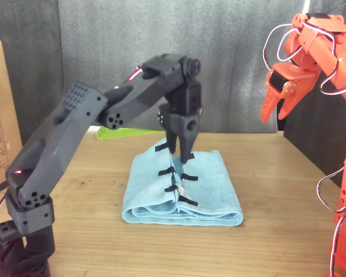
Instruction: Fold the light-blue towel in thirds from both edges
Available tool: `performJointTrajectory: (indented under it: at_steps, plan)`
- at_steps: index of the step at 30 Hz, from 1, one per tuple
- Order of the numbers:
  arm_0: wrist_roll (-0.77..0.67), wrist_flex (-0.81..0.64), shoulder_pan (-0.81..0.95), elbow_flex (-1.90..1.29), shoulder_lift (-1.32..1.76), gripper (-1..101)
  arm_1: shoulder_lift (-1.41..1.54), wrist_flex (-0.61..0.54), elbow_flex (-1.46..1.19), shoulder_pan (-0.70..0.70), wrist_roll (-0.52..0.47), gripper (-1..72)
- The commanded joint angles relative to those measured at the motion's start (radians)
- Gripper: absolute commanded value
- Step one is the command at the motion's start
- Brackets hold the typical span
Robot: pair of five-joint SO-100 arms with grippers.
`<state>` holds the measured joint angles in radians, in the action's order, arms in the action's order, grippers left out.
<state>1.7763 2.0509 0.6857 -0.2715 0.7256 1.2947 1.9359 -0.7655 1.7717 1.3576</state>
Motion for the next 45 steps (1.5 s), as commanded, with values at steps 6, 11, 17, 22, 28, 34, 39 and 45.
performJointTrajectory:
  at_steps: [6,11,17,22,28,34,39,45]
  plan:
    - [-0.002,0.014,0.255,-0.046,0.184,0,0.031,0.008,0.006,0.000,0.006,23.5]
    - [-0.064,-0.038,0.413,-0.215,0.337,0,0.081,-0.005,-0.049,-0.012,0.012,16.7]
    - [-0.133,-0.422,0.698,-0.862,0.857,0,0.413,-0.199,-0.494,-0.041,0.018,3.5]
    - [-0.095,-0.661,0.897,-1.379,1.276,0,0.701,-0.390,-0.945,-0.117,-0.008,0.0]
    - [-0.075,-0.839,1.051,-1.841,1.603,0,0.957,-0.578,-1.379,-0.215,-0.048,-0.1]
    - [-0.097,-0.959,1.083,-2.131,1.786,0,1.124,-0.733,-1.646,-0.285,-0.115,-0.1]
    - [-0.115,-0.939,1.055,-2.304,1.993,0,1.328,-0.736,-1.786,-0.328,-0.117,-0.1]
    - [-0.123,-0.738,1.040,-2.457,2.453,0,1.614,-0.698,-1.928,-0.364,-0.106,-0.1]
